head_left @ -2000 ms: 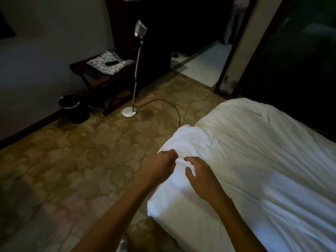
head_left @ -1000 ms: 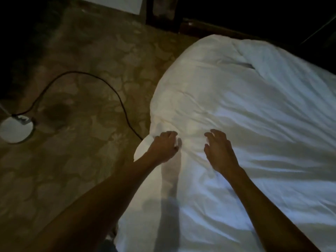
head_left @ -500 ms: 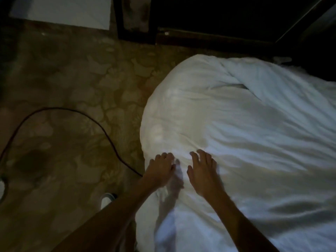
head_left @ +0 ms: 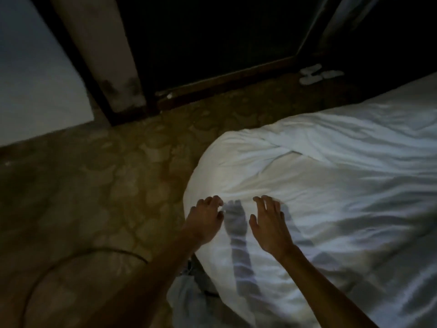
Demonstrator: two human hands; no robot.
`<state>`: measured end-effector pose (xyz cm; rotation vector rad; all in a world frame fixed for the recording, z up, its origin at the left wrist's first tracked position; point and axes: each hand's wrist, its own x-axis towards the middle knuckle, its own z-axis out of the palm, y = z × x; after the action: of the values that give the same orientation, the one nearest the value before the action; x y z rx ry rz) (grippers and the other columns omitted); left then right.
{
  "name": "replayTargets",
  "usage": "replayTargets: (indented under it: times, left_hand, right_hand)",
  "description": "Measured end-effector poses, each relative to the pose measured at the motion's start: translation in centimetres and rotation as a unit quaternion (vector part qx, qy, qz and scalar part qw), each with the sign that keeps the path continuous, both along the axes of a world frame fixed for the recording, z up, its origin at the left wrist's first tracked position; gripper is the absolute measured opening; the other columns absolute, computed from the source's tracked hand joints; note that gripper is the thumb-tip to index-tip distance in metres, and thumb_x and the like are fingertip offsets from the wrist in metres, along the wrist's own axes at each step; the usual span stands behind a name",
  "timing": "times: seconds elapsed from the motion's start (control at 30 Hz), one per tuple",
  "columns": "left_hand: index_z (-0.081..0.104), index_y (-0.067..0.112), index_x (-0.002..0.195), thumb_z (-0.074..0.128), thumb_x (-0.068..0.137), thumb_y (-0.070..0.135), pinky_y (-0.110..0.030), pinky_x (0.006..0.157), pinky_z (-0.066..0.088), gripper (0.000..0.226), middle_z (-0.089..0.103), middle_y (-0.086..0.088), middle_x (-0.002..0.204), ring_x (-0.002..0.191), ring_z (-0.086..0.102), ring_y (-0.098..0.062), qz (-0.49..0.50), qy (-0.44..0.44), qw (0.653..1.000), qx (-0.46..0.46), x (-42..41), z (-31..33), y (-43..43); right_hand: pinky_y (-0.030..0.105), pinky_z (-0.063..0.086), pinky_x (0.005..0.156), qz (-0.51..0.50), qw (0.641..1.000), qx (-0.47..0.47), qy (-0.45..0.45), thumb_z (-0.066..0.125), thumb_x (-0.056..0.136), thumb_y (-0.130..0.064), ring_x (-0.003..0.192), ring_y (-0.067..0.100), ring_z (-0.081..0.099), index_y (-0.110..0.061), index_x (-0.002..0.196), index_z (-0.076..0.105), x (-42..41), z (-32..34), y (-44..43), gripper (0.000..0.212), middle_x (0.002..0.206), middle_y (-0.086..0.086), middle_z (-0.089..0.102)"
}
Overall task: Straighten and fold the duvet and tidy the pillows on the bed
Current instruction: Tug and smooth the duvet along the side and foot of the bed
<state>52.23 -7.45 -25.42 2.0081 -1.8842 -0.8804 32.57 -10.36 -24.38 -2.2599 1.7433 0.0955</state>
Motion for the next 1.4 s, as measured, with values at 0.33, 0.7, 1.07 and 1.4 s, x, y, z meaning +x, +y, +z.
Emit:
replayTargets:
  times: [0.33, 0.7, 1.07, 1.4]
  left_hand:
    - [0.032, 0.012, 0.141, 0.042, 0.096, 0.026, -0.039, 0.095, 0.044, 0.048, 0.048, -0.011, 0.134, 0.116, 0.050, -0.028, -0.236, -0.074, 0.969, 0.021, -2.2, 0.7, -20.7]
    - [0.055, 0.007, 0.121, 0.056, 0.086, 0.035, -0.043, 0.093, 0.048, 0.045, 0.056, -0.018, 0.122, 0.113, 0.054, -0.034, -0.314, -0.104, 0.928, -0.170, -4.8, -1.4, -33.6]
    - [0.064, 0.005, 0.111, 0.061, 0.079, 0.052, -0.038, 0.086, 0.052, 0.057, 0.068, -0.017, 0.108, 0.102, 0.064, -0.033, -0.387, -0.099, 0.891, 0.217, -5.9, -1.4, -42.1]
    - [0.064, -0.004, 0.107, 0.060, 0.085, 0.043, -0.039, 0.079, 0.053, 0.051, 0.069, -0.019, 0.105, 0.094, 0.064, -0.031, -0.465, -0.040, 0.849, 0.247, -4.3, 3.0, -40.1]
  right_hand:
    - [0.045, 0.043, 0.097, -0.181, 0.974, -0.023, -0.138, 0.032, 0.089, -0.039, 0.117, 0.029, 0.048, -0.010, 0.132, 0.046, 7.3, -3.5, -14.1, 0.054, 0.128, 0.011, 0.052]
    - [0.056, 0.036, 0.105, -0.399, 0.911, -0.057, -0.090, 0.056, 0.090, -0.026, 0.129, 0.039, 0.031, -0.008, 0.133, 0.048, 9.2, -3.1, -22.2, 0.048, 0.135, 0.018, 0.044]
    - [0.052, 0.019, 0.117, -0.667, 0.710, -0.061, -0.218, 0.005, 0.098, -0.056, 0.143, 0.042, 0.011, 0.004, 0.149, 0.007, 19.1, -3.8, -30.7, 0.078, 0.153, 0.032, 0.014]
    - [0.046, 0.032, 0.105, -0.937, 0.182, -0.236, -0.183, 0.067, 0.073, -0.042, 0.119, 0.028, 0.043, -0.019, 0.128, 0.045, 21.7, -3.0, -32.3, 0.063, 0.128, 0.007, 0.043]
